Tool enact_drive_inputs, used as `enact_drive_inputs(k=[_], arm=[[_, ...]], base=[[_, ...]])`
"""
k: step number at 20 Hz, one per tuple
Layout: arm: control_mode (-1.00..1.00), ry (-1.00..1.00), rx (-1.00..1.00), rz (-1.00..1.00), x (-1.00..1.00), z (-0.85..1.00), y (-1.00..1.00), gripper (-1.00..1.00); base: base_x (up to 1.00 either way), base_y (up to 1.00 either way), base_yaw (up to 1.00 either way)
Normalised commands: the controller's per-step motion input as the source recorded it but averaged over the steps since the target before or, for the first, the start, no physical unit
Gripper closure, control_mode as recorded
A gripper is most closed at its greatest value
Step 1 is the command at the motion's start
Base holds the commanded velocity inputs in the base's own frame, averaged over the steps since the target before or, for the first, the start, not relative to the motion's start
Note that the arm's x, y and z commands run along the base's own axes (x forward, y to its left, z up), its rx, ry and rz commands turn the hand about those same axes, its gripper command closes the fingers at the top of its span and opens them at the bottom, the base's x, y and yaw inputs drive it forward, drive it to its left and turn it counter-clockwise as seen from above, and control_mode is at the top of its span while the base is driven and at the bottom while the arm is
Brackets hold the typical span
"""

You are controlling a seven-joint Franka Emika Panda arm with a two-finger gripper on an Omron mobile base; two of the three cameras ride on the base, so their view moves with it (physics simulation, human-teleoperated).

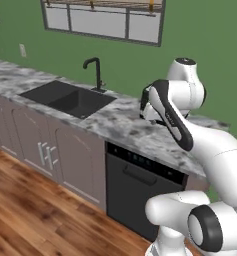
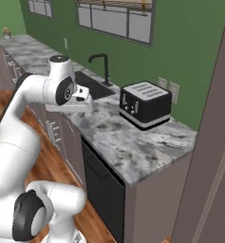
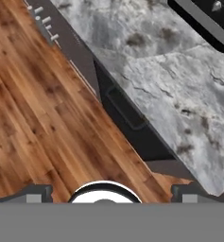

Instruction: Open the dishwasher door and pull out the top rack.

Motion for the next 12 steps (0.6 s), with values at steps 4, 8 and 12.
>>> enact_drive_inputs(k=[4, 8, 12], arm=[[-1.00, 0.02, 0.00, 0.15, 0.00, -0.01, 0.07, -1.00], [-1.00, 0.04, -0.03, 0.10, 0.00, -0.06, 0.65, -1.00], [-1.00, 0.06, -0.14, 0.00, 0.00, -0.22, 0.98, -1.00]], base=[[0.00, 0.00, 0.06], [0.00, 0.00, 0.00], [0.00, 0.00, 0.00]])
